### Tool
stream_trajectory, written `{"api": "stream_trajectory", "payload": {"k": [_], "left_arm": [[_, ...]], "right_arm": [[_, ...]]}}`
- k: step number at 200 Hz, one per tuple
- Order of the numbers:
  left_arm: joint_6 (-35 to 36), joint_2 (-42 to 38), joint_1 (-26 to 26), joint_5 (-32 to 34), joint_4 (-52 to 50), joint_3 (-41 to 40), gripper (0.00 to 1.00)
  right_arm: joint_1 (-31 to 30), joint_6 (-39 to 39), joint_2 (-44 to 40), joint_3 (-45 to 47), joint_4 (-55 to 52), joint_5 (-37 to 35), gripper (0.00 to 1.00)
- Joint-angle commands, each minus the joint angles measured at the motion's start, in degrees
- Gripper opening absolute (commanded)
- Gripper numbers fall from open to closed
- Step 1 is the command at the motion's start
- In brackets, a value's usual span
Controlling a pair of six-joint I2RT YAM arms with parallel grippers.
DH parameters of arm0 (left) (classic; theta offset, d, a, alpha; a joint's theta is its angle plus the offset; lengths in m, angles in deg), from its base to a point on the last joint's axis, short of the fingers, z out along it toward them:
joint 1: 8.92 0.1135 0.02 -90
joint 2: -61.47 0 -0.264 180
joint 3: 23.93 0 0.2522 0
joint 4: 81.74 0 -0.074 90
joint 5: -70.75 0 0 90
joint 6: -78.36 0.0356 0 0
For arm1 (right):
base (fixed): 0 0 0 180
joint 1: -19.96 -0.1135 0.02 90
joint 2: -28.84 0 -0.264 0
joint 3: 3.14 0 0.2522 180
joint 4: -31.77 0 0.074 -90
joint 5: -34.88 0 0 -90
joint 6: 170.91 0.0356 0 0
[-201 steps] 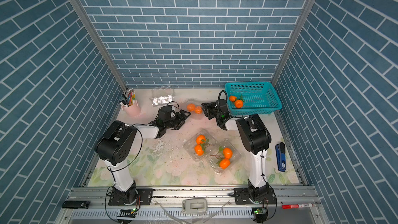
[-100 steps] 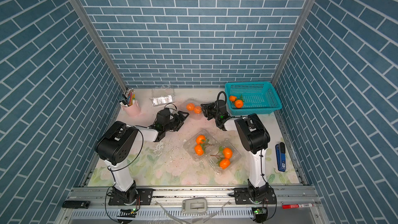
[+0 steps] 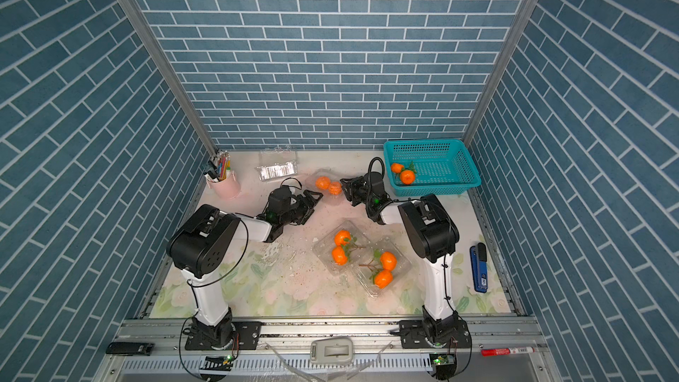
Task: Take oranges out of containers
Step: Open the packing box at the center of the board.
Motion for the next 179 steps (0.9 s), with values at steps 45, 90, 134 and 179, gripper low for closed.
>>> {"api": "stream_trajectory", "payload": {"k": [45,90,134,179], "left_arm": [[-0.88,2.06,-0.2,1.03,2.09,0.33,0.89],[-0.98,0.25,-0.16,2.16,2.93,-2.21,0.89],[-0.31,-2.74,0.25,3.91,2.47,-4.71,0.89],[-0.8,-2.07,0.41,4.18,3.43,-4.13,0.89]], "right_arm": [[-2.66,2.9,0.7,0.89,3.17,-0.54,0.31],[-2.54,2.91,0.44,2.36,3.77,-1.6,0.3],[-2.27,3.18,0.22,3.25,4.65,-1.51,0.3],[-2.45,3.08,-0.26,3.82,4.8,-1.51,0.3]]}}
